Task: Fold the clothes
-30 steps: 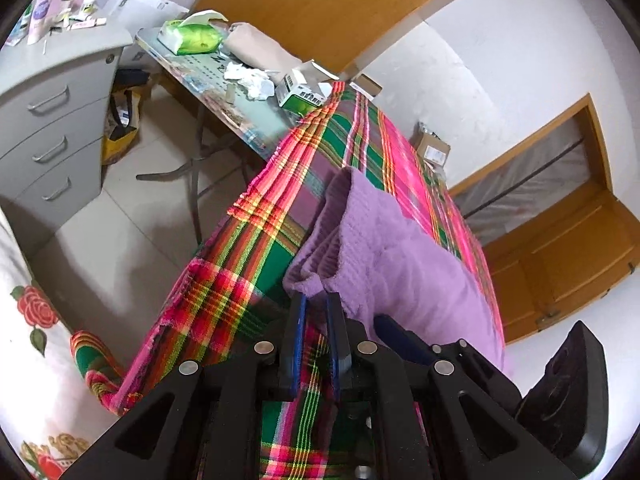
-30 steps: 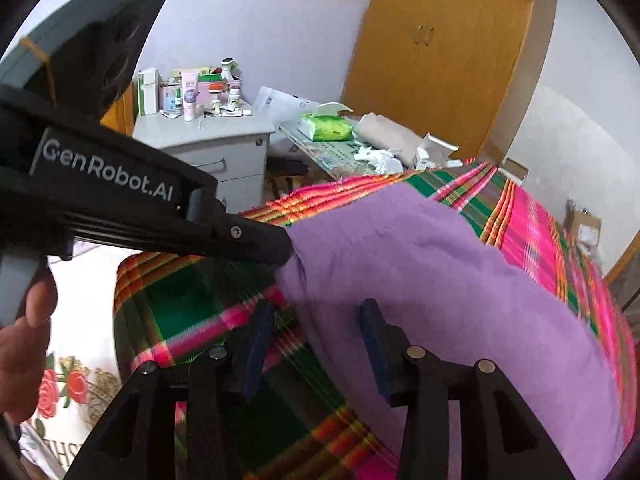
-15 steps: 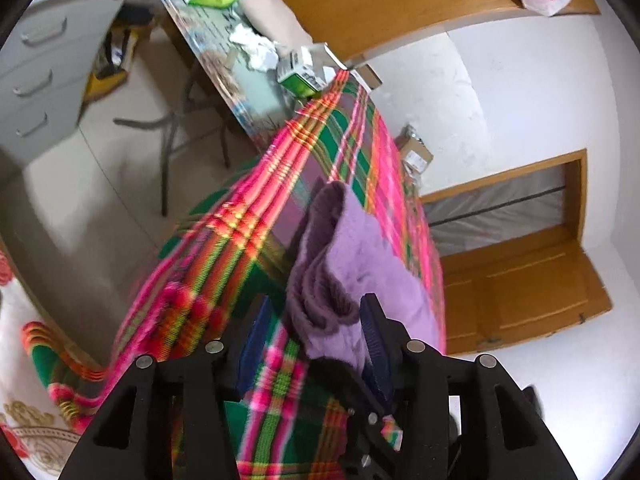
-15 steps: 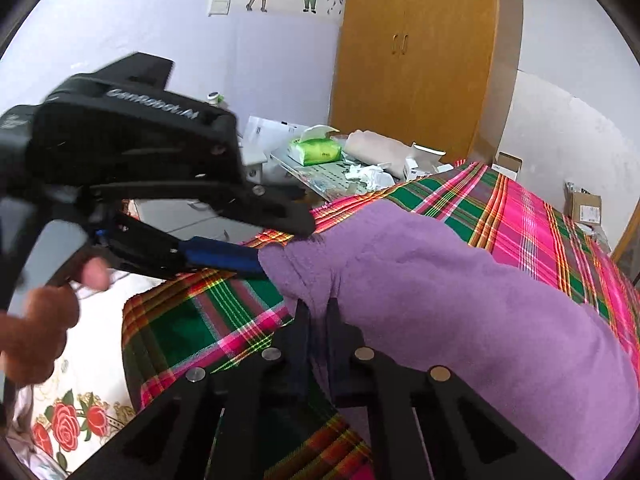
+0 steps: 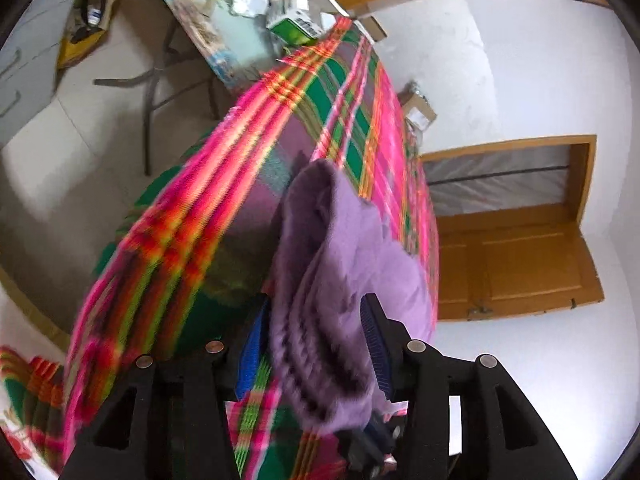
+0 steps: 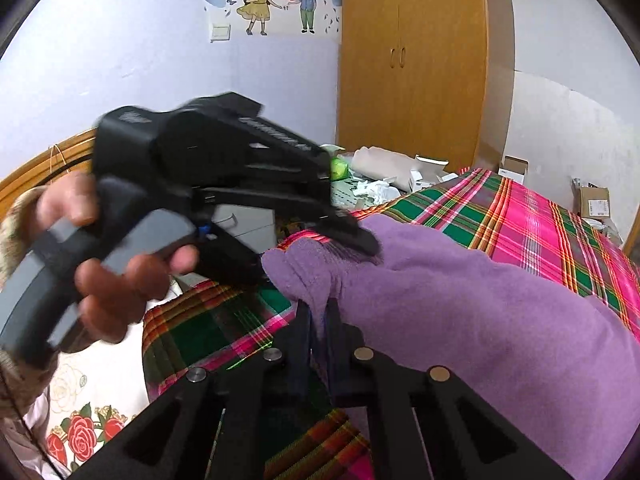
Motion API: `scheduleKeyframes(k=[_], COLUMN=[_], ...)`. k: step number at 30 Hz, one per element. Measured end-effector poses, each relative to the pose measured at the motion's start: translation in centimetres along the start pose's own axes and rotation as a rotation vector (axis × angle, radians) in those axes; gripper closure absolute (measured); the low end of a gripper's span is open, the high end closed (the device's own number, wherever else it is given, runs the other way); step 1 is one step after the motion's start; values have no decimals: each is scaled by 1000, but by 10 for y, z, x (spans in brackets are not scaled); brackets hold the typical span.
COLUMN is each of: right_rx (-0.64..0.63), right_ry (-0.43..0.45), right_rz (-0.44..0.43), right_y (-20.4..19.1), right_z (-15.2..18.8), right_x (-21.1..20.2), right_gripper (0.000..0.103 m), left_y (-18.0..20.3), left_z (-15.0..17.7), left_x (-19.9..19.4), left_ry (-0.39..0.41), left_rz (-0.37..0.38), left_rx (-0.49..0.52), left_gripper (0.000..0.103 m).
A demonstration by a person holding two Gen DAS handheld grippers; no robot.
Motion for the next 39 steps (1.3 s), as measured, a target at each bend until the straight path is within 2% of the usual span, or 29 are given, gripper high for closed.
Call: scheduleKeyframes(k=[4,8,9,12,13,18,24,32,39], right_rx=[12,9,10,10,10,1,-6,3,38], right_ry=[10,5,2,-6,-10,-38,-29,-86,-66], right_rz=[-10,-9,-10,-9,-9,5,13,3,-13], right_y=[0,-2,-2,-3,-3,-6,-14,-22,-15], right_z=[-2,-1,0,0,0,1,-7,-1,-3], right_x=[-2,-3,-3,-1,1,12,17,37,29], right_gripper=[97,97,97,97,97,97,97,97,98], left_y=[8,14,12,6,4,6,5,-17,-9], left_z=[-16,-31,-34,-40,-41,-46,-55,-60,-56], left_x=[15,28,30,33,35,32,19,13,12], left_ry=[-31,-61,-59,-54,-54,-24,23,41,52], left_rz=[8,58,59,46,40,39,43,50,28], left_rx=[6,0,-2,1,6,43,86,46,58], left_gripper=[55,58,60,80,84,86,87,89,89])
Point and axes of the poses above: each gripper's, at about its wrist camera, not at the fingertips, and x roughly the way its jaws point, y to its right, z to its underside, the point moved 8 cm from there along x, roughly the way its jaws point, and after that the axes turned 2 degrees about -x, right-handed, at the moved point
